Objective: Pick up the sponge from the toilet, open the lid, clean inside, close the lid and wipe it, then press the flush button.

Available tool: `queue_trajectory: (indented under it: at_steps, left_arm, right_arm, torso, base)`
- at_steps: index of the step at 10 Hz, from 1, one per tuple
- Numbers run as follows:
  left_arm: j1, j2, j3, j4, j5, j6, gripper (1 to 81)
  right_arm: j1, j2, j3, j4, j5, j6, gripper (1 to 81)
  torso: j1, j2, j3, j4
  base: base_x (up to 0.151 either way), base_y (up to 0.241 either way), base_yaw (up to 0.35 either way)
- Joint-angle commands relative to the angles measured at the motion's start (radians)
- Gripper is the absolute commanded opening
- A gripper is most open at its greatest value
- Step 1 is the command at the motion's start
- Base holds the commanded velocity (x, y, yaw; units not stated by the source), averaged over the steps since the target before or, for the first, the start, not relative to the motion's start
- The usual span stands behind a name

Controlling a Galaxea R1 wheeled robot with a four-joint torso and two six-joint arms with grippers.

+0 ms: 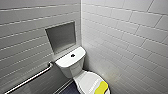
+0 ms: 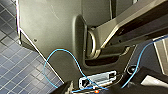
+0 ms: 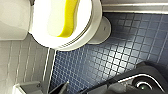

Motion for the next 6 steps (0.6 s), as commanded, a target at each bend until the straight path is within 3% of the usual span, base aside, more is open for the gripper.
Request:
queue_trajectory:
  at_steps: [1, 5, 6]
  left_arm:
    - [0.030, 0.049, -0.076, -0.001, 0.072, 0.002, 81.1]
    - [0.071, 0.081, -0.115, 0.007, 0.066, 0.003, 81.1]
    - [0.071, 0.083, -0.115, 0.006, 0.066, 0.003, 81.1]
  right_arm:
    - [0.126, -0.048, 0.021, 0.006, -0.035, 0.054, 81.1]
    - [0.207, -0.050, 0.017, 0.008, -0.037, 0.091, 81.1]
    - [0.235, -0.050, 0.018, 0.008, -0.044, 0.106, 81.1]
  torso:
    - [0.061, -0.094, -0.057, 0.000]
    - [0.155, -0.245, -0.158, 0.000]
    - [0.180, -0.283, -0.151, 0.000]
  base:
    - [0.000, 0.000, 0.000]
    - [0.000, 0.000, 0.000]
    - [0.000, 0.000, 0.000]
